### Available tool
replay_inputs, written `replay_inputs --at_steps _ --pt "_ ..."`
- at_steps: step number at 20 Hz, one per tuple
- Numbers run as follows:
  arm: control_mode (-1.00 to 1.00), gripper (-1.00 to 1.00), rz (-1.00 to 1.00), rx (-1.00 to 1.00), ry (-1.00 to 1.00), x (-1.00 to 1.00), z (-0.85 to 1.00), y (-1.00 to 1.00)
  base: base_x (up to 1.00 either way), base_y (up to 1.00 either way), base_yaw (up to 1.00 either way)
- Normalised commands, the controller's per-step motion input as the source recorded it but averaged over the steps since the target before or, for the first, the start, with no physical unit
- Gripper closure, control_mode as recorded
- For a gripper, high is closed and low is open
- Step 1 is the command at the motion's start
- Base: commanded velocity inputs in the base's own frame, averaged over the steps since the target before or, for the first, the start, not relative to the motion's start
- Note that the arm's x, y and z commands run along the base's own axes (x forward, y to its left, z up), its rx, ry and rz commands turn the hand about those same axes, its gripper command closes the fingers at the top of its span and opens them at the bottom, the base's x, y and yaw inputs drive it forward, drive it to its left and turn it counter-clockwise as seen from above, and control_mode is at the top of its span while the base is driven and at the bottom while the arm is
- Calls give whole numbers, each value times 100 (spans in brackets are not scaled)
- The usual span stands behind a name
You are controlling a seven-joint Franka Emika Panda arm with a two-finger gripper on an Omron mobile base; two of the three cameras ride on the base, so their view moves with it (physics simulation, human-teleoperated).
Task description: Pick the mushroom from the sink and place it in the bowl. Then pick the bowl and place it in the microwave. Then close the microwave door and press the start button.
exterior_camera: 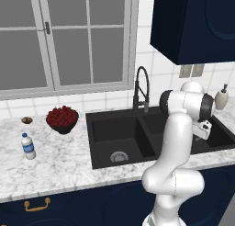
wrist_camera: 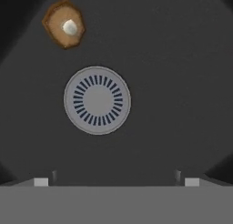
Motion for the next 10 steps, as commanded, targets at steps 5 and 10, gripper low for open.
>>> replay_inputs --at_steps 5,10 --pt "-100 -100 0 3 0 44 -11 0 0 0 0" --pt "-100 -100 0 3 0 44 -22 -4 0 0 0"
